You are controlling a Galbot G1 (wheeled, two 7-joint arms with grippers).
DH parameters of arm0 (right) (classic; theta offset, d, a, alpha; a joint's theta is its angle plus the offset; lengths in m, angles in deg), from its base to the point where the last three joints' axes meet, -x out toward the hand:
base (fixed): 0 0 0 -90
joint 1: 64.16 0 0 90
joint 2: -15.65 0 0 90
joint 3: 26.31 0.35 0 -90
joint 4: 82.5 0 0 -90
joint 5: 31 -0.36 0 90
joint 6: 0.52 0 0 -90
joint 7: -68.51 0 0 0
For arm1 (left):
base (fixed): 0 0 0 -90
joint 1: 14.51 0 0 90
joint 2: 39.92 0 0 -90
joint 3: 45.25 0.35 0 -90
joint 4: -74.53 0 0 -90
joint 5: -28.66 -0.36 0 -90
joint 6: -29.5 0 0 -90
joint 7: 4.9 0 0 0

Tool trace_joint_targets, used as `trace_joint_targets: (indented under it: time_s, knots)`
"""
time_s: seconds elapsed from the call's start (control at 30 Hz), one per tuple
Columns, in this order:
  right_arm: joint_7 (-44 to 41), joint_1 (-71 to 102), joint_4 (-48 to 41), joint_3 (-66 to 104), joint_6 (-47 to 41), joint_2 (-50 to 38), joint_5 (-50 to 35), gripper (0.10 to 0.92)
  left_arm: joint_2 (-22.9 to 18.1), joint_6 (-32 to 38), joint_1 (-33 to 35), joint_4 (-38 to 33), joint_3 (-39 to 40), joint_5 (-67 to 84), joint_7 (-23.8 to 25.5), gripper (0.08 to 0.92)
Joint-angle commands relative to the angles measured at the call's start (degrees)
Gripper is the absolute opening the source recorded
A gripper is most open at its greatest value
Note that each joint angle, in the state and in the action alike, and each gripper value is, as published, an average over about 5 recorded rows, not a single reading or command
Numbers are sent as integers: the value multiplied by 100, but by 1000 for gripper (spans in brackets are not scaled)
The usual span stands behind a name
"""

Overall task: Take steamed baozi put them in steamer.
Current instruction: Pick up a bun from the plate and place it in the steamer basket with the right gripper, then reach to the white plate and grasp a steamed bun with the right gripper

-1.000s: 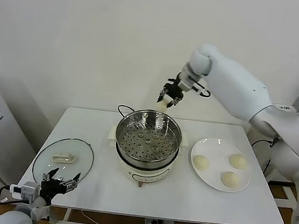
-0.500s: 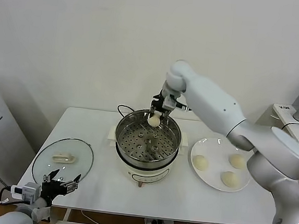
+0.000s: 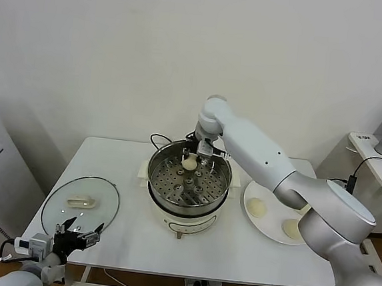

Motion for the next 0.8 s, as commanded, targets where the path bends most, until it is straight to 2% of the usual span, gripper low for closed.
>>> trace_joint_targets:
  time_s: [0.03, 0.13, 0.3, 0.5, 0.6, 0.8]
  knots:
    - [148, 161, 37, 115, 279, 64, 448, 416, 0, 1, 0, -7, -7, 0, 4, 823]
    - [161, 179, 74, 100, 279, 42, 419, 473, 1, 0, 0, -13, -10, 0, 3, 823]
    - [180, 149, 116, 89, 279, 2, 339, 619, -1, -1, 1, -17, -16, 0, 3, 823]
    - [143, -64, 151, 12, 279, -117, -214, 782, -5, -9, 1, -46, -21, 0, 1, 823]
    - [15, -334, 170, -69, 279, -240, -724, 817, -5, -16, -1, -66, -24, 0, 0, 823]
    - [-386, -1274, -45, -405, 279, -672, -2172, 823, -13, -17, 32, -97, -38, -2, -3, 823]
